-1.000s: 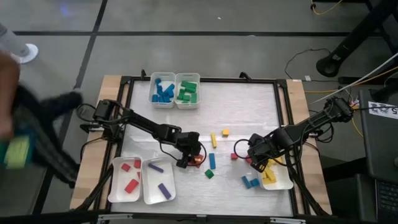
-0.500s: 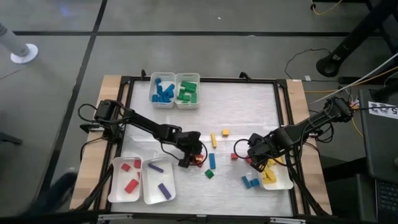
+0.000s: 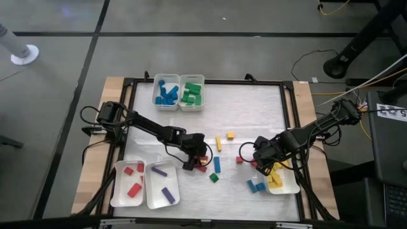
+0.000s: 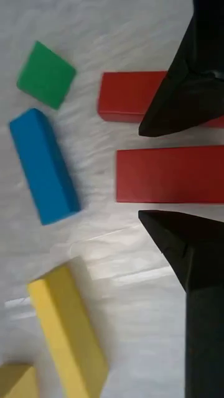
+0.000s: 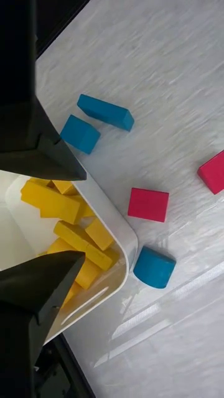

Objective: Sort blocks
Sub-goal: Put the red block into the bottom left white bin

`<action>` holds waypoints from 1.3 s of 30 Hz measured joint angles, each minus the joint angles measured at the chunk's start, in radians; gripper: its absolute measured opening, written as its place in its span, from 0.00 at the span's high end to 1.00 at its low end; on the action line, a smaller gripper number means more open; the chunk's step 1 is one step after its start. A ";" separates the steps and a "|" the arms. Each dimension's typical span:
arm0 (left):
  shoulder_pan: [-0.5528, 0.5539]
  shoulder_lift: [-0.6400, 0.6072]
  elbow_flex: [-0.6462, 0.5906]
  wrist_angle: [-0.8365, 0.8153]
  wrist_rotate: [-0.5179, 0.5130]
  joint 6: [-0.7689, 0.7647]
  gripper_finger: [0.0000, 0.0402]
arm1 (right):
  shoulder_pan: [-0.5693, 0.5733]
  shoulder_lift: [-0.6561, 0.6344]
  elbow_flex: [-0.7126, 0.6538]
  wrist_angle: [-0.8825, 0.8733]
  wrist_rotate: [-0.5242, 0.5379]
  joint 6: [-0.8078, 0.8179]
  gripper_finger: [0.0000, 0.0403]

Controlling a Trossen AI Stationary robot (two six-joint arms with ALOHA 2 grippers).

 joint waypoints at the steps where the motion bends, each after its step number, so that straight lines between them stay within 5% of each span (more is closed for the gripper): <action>1: 0.000 0.000 0.000 -0.013 0.000 0.000 0.52 | 0.000 0.000 0.000 0.000 0.000 0.000 0.52; 9: 0.001 0.000 0.000 -0.080 0.000 -0.004 0.53 | 0.000 0.000 0.000 0.001 0.008 0.000 0.52; 16: 0.004 0.000 0.000 -0.085 0.001 0.007 0.68 | 0.000 0.000 0.000 0.098 0.047 -0.018 0.52; 26: 0.006 -0.016 0.001 -0.086 0.001 -0.010 0.71 | 0.000 0.024 0.000 0.373 0.136 -0.284 0.52; 39: -0.018 -0.354 0.003 -0.306 0.076 -0.168 0.70 | 0.000 0.218 0.000 0.412 0.255 -0.550 0.52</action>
